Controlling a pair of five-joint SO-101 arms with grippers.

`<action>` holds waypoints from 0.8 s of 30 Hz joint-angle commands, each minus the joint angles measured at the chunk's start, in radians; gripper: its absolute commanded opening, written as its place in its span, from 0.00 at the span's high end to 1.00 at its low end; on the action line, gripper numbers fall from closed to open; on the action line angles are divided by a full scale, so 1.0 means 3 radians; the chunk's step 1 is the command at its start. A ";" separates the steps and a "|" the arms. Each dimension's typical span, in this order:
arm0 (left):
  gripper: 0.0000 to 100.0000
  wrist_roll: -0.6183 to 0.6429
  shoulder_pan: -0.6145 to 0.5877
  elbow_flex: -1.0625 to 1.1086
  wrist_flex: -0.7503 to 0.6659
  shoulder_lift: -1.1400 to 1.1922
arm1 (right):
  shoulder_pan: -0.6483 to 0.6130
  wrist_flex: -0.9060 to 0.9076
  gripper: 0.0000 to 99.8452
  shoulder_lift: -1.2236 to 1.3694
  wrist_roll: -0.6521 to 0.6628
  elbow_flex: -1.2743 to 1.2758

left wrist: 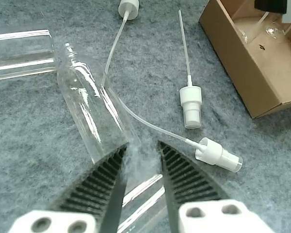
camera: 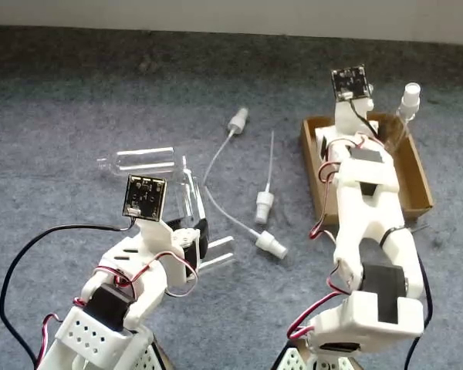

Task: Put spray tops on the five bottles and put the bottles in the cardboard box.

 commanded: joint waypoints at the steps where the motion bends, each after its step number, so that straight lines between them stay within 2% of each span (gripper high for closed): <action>1: 0.94 0.0005 -0.0049 -0.0038 -0.0077 -0.0038 | 0.0013 0.0269 0.64 -0.0494 -0.0036 -0.0238; 7: 0.94 0.0005 -0.0059 -0.0038 -0.0077 -0.0038 | 0.0013 0.0795 0.64 -0.1005 -0.0026 -0.0258; 9: 0.94 0.0000 -0.0176 -0.0038 -0.0077 -0.0038 | -0.0018 0.0949 0.65 -0.1194 -0.0036 -0.0258; 15: 0.94 0.0000 -0.0944 -0.0141 -0.0138 -0.0038 | -0.0207 0.1389 0.66 -0.1772 -0.0041 -0.0258; 21: 0.94 0.0000 -0.1844 -0.0161 -0.0338 -0.0038 | -0.0596 0.1818 0.86 -0.2248 -0.0041 -0.0258; 24: 0.94 0.0000 -0.2084 -0.0161 -0.0389 -0.0038 | -0.0949 0.2048 0.87 -0.2340 -0.0041 -0.0263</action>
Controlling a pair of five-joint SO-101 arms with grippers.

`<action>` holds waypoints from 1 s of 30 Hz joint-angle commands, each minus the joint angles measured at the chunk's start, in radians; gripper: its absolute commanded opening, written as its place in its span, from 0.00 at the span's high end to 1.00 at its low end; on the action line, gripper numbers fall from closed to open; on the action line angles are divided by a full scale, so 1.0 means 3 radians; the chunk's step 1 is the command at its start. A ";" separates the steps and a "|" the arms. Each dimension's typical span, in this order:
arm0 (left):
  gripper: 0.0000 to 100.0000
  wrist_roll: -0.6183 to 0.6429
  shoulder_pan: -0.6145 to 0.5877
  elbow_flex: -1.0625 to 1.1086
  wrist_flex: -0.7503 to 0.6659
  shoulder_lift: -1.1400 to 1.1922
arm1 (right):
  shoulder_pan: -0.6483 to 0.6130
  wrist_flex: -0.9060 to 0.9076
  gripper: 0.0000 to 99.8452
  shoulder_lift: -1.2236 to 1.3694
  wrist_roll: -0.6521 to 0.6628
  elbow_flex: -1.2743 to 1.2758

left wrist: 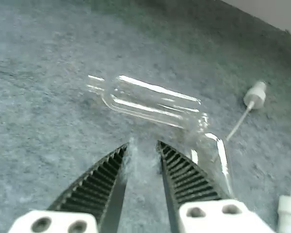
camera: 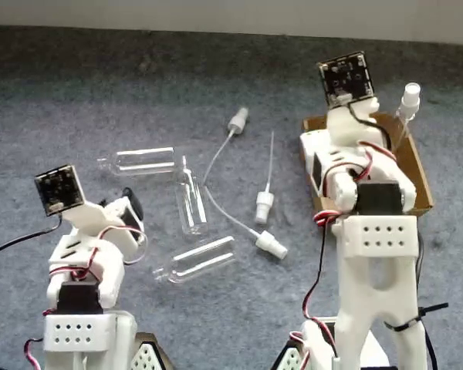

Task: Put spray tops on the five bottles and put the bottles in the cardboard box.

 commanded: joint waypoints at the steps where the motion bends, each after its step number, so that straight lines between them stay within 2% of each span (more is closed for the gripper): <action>1: 0.94 0.0000 -0.0376 -0.0161 -0.0148 -0.0038 | -0.0437 0.0248 0.87 -0.0202 -0.0041 -0.0253; 5: 0.94 -0.0031 -0.0417 -0.0166 -0.0148 -0.0038 | -0.0780 0.0524 0.86 -0.0028 -0.0302 -0.0509; 9: 0.94 -0.0358 -0.0401 -0.0166 -0.0148 -0.0038 | -0.1066 0.0903 0.82 0.0407 -0.0465 -0.0969; 16: 0.94 -0.0394 -0.0534 -0.0212 -0.0153 -0.0038 | -0.1506 0.1409 0.79 0.1435 -0.0655 -0.1839; 22: 0.94 -0.0378 -0.0785 -0.0304 -0.0148 -0.0033 | -0.1741 0.1716 0.79 0.2401 -0.0680 -0.2514; 26: 0.94 -0.0384 -0.0785 -0.0304 -0.0148 -0.0033 | -0.1834 0.1782 0.76 0.3000 -0.1054 -0.2979; 30: 0.94 -0.0384 -0.0785 -0.0299 -0.0148 -0.0033 | -0.1956 0.1793 0.70 0.3496 -0.1238 -0.3337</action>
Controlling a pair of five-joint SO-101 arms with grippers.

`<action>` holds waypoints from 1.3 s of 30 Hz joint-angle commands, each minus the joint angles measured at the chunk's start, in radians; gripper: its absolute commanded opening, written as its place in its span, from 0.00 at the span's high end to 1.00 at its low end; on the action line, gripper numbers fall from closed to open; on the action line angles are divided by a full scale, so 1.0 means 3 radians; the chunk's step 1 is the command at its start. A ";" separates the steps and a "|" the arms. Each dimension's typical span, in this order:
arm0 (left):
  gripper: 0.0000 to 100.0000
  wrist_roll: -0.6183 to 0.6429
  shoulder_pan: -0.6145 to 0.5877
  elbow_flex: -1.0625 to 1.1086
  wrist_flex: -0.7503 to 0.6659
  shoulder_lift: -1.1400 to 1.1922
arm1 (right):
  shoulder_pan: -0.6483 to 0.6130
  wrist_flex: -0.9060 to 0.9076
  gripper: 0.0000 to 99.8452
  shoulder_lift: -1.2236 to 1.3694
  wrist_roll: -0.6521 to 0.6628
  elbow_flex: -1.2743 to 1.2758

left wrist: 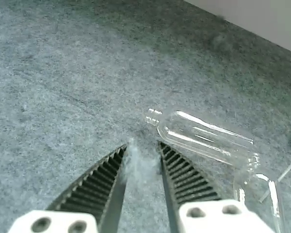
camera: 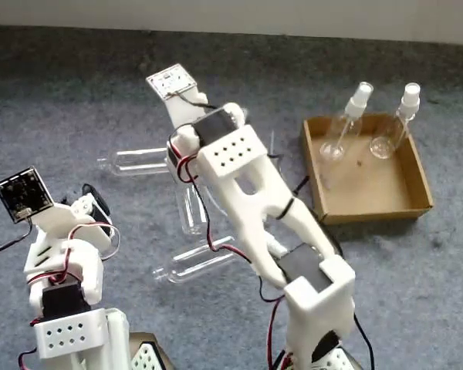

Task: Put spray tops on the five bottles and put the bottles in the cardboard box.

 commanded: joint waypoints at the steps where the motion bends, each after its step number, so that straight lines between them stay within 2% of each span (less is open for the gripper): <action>1: 0.94 -0.0015 -0.0043 -0.0197 -0.0082 -0.0028 | -0.0156 0.0033 0.69 0.0258 -0.0174 -0.0473; 14: 0.94 -0.0015 -0.0038 -0.0182 -0.0082 -0.0028 | -0.0222 0.0043 0.70 0.1481 -0.0251 -0.1343; 20: 0.94 -0.0015 -0.0033 -0.0182 -0.0082 -0.0028 | -0.0141 0.0197 0.95 0.1573 -0.0061 -0.1747; 27: 0.94 -0.0015 -0.0033 -0.0176 -0.0082 -0.0028 | 0.0038 0.0550 0.95 0.1516 0.0077 -0.1926; 36: 0.94 -0.0015 -0.0028 -0.0176 -0.0082 -0.0028 | 0.0269 0.0862 0.95 0.1164 0.0102 -0.2846; 39: 0.94 -0.0015 -0.0028 -0.0176 -0.0082 -0.0028 | 0.0355 0.0862 0.95 0.0908 0.0404 -0.2867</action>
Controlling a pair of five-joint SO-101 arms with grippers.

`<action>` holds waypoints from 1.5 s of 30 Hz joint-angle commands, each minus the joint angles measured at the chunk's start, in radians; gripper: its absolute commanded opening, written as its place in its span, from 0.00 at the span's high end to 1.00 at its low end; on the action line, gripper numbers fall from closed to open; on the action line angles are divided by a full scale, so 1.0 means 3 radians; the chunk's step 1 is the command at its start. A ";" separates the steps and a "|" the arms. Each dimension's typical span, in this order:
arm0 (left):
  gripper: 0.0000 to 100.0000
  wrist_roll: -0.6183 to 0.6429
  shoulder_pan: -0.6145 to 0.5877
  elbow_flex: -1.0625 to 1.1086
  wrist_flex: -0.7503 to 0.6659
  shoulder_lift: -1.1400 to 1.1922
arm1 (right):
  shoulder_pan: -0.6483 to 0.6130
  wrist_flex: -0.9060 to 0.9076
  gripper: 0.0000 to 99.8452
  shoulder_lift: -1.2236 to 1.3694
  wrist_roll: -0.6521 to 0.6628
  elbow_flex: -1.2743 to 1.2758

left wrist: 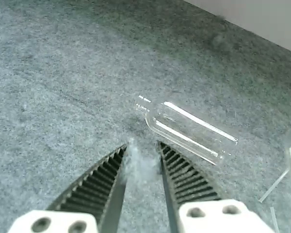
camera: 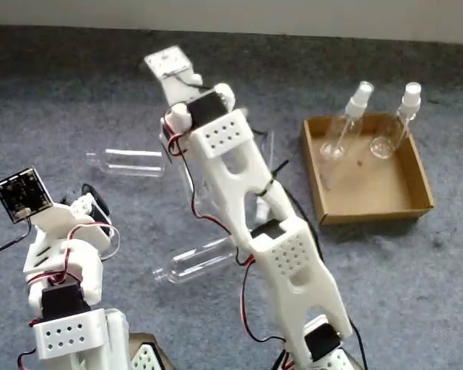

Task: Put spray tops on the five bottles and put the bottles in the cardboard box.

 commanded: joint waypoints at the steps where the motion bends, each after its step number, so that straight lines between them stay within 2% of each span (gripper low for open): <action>1: 0.94 -0.0015 -0.0023 -0.0171 -0.0082 -0.0028 | 0.0166 0.0069 0.95 -0.0565 0.0276 -0.0233; 8: 0.94 -0.0026 0.0494 -0.0054 -0.0087 -0.0028 | 0.0361 0.0074 0.95 -0.1271 0.0297 -0.0228; 16: 0.94 -0.0026 0.1281 0.0064 -0.0082 -0.0028 | 0.0202 0.0074 0.95 -0.1782 0.0281 -0.0228; 22: 0.94 -0.0031 0.1399 0.0100 -0.0082 -0.0028 | 0.0064 0.0079 0.95 -0.2135 0.0281 -0.0120; 33: 0.94 -0.0020 0.1450 0.0100 -0.0082 -0.0028 | 0.0064 -0.0013 0.95 -0.3537 0.0307 0.1849; 45: 0.94 -0.0026 0.2371 0.0299 -0.0082 -0.0033 | -0.0243 -0.1174 0.95 -0.4560 0.0302 0.4053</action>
